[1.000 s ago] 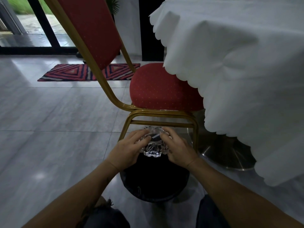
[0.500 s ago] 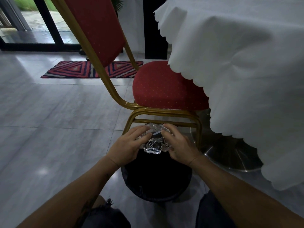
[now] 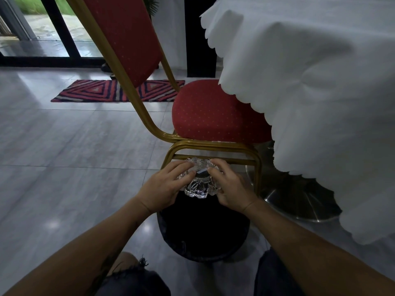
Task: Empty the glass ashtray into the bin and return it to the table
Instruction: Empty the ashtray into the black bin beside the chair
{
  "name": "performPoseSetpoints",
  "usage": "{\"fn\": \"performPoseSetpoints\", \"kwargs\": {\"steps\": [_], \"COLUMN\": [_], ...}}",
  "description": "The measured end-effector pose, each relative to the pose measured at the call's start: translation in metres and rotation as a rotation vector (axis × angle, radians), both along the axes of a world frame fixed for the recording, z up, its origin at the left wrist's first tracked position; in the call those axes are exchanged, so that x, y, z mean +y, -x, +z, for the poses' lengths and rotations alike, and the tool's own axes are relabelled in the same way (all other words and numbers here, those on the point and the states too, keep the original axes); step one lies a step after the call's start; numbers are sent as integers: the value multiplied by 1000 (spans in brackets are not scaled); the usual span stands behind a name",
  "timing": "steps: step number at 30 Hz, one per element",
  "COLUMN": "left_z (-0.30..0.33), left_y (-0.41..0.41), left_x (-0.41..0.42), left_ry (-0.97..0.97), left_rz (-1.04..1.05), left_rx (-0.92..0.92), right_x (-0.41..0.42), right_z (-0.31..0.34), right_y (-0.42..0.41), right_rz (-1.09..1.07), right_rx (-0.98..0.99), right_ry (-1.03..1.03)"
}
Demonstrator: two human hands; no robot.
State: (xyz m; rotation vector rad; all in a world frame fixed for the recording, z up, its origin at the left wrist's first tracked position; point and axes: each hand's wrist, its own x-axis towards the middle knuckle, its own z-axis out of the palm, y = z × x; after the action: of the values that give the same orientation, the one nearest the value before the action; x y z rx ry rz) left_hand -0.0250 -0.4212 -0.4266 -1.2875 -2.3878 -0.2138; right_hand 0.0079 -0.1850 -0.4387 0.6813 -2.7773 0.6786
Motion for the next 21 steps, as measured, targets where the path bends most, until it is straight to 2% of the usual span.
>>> {"fn": "performPoseSetpoints", "kwargs": {"steps": [16, 21], "left_z": [-12, -14], "left_y": [-3, -4], "left_x": [1, 1], "left_ry": [-3, -73], "left_rz": [-18, 42], "left_rx": [52, -106], "right_x": [8, 9], "right_z": [-13, -13], "right_y": [2, 4], "right_rz": [75, 42], "right_rx": [-2, 16], "right_ry": [-19, 64]}}
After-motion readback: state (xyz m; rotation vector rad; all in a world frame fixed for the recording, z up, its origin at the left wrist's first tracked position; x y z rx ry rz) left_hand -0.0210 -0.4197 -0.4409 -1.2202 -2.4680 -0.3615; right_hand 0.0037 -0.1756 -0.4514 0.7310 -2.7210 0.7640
